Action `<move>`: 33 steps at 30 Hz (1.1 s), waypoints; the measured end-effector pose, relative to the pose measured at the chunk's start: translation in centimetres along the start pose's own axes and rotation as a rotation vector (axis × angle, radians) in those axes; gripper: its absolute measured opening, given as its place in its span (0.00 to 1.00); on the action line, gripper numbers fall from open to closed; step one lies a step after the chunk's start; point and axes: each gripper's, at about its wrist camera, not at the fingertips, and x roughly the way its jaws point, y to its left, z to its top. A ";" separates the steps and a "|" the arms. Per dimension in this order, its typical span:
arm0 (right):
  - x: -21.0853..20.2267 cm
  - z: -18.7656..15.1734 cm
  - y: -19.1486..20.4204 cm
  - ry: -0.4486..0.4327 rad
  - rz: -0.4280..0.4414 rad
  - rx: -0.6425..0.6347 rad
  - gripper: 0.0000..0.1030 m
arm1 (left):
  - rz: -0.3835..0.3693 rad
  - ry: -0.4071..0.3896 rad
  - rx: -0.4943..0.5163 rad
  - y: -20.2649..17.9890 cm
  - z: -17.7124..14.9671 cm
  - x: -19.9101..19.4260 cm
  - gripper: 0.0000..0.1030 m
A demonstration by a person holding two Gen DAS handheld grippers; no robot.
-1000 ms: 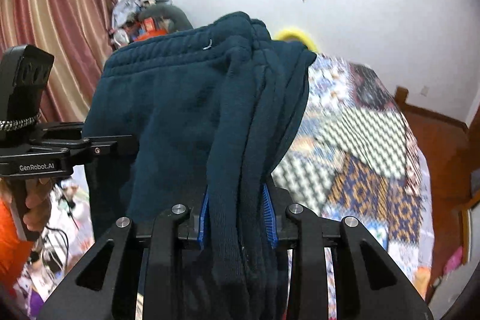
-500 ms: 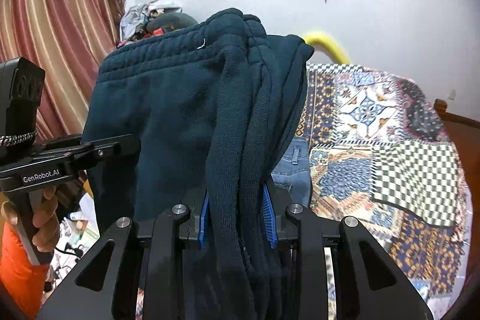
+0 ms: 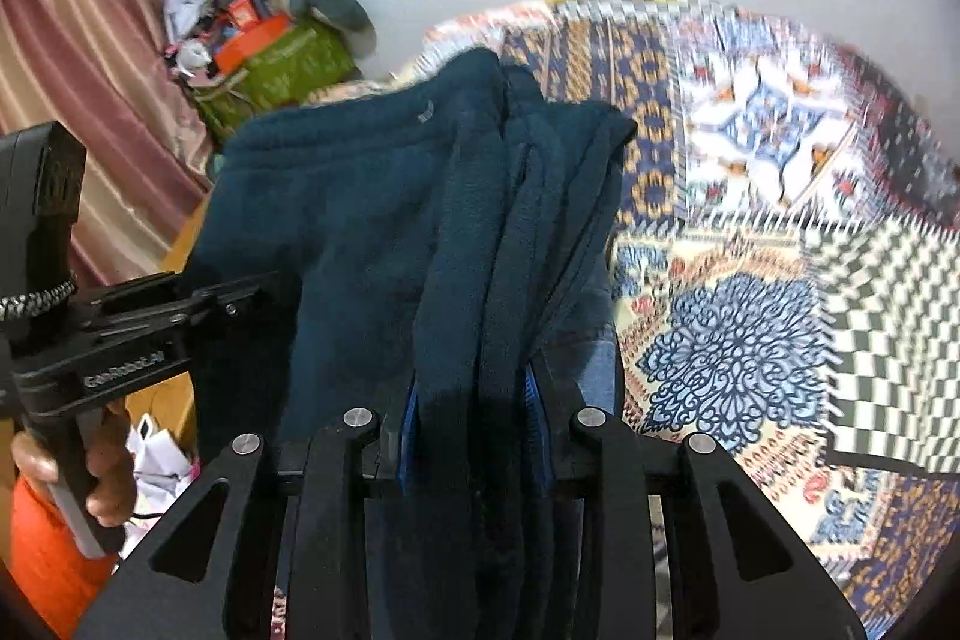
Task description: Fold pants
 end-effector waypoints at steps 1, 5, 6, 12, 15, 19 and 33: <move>0.6 -0.2 -0.1 0.028 -0.017 0.004 0.26 | 0.006 0.014 -0.013 0.3 0.0 0.8 0.27; 1.2 -1.5 -0.8 0.066 -0.055 -0.015 0.32 | 0.020 0.032 -0.043 0.5 -0.7 2.2 0.30; 0.8 -1.7 -1.0 0.059 -0.056 -0.012 0.33 | 0.025 0.020 -0.042 0.4 -1.1 1.8 0.30; -5.0 -4.3 0.0 -0.022 -0.097 -0.018 0.34 | 0.077 0.028 -0.005 -0.7 -3.6 -1.8 0.31; -8.4 -5.4 1.3 -0.079 -0.101 -0.046 0.34 | 0.056 -0.019 -0.024 -1.4 -5.2 -5.8 0.31; -15.2 -6.9 4.7 -0.202 -0.117 -0.119 0.34 | 0.045 -0.131 0.004 -3.4 -7.6 -13.7 0.31; -36.6 -16.1 14.7 -0.648 -0.081 -0.241 0.34 | 0.043 -0.617 0.125 -11.2 -20.2 -41.1 0.36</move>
